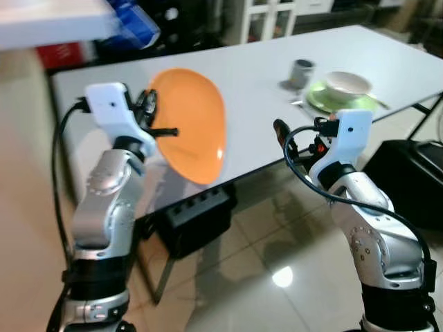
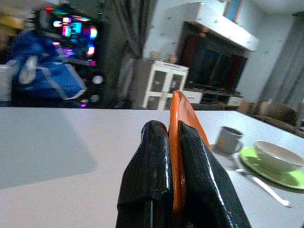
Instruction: Setting the table
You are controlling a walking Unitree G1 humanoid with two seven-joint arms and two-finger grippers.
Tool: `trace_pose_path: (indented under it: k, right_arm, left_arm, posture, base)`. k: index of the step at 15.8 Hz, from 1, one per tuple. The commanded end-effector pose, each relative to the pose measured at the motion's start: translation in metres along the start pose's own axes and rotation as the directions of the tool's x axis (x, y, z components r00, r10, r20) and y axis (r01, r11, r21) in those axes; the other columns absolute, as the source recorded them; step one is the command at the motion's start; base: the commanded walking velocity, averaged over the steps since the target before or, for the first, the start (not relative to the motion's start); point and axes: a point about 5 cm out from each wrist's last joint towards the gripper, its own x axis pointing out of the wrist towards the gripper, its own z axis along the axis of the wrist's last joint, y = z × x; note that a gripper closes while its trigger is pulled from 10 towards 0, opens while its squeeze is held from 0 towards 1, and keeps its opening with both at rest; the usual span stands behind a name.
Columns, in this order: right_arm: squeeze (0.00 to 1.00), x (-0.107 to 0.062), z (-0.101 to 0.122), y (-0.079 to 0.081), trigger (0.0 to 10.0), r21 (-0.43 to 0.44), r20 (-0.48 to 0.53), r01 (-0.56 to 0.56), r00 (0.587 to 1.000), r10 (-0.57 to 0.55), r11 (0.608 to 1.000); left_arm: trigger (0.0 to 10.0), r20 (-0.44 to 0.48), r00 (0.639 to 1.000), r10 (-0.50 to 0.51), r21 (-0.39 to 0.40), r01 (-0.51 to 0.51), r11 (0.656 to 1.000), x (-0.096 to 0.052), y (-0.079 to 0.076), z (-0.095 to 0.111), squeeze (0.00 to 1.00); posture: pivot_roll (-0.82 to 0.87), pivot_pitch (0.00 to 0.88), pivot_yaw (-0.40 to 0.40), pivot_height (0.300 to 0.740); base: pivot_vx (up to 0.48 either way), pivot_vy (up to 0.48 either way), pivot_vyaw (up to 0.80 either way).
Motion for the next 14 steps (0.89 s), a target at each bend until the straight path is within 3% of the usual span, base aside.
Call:
trace_pose_path:
  k: [1,5,7,9,12,14]
  right_arm:
    - [0.00,-0.003,0.000,-0.007,10.0,0.022,-0.011,0.025,1.000,-0.025,0.999]
    - [0.00,-0.006,-0.001,-0.006,10.0,0.046,-0.023,-0.002,1.000,0.003,0.999]
    - [0.00,-0.008,-0.001,-0.004,10.0,0.041,-0.034,-0.021,0.999,0.022,0.999]
    - [0.00,-0.012,-0.001,0.001,10.0,-0.041,-0.060,-0.161,0.986,0.158,0.986]
    - [0.00,-0.018,-0.002,-0.008,10.0,-0.084,-0.094,-0.185,0.980,0.177,0.979]
    - [0.00,-0.024,-0.002,-0.007,10.0,-0.095,-0.119,-0.252,0.963,0.240,0.963]
  left_arm:
    - [10.0,0.032,0.998,-0.061,-0.021,0.061,0.998,0.003,-0.013,0.005,0.00]
    - [10.0,-0.004,0.994,-0.112,-0.048,0.112,0.993,0.002,-0.023,-0.004,0.00]
    - [10.0,-0.042,0.988,-0.147,-0.115,0.141,0.983,0.001,-0.029,-0.016,0.00]
    - [10.0,-0.099,0.988,-0.119,-0.120,0.107,0.987,0.005,-0.027,-0.029,0.00]
    - [10.0,-0.183,0.978,-0.098,-0.188,0.063,0.980,0.010,-0.025,-0.049,0.00]
    - [10.0,-0.222,0.973,-0.062,-0.310,-0.010,0.951,0.022,-0.021,-0.066,0.00]
  posture:
    - [0.02,0.000,-0.026,0.740]
    - [0.01,0.000,-0.020,0.740]
    - [0.00,0.000,-0.020,0.740]
    - [0.00,0.000,-0.020,0.740]
    - [-0.01,0.000,-0.021,0.740]
    - [-0.03,0.000,-0.010,0.740]
  base:
    - [0.469,0.000,0.00]
    - [0.469,0.000,0.00]
    - [0.000,0.000,0.00]
    - [0.000,0.000,0.00]
    - [0.000,0.000,0.00]
    - [0.000,0.000,0.00]
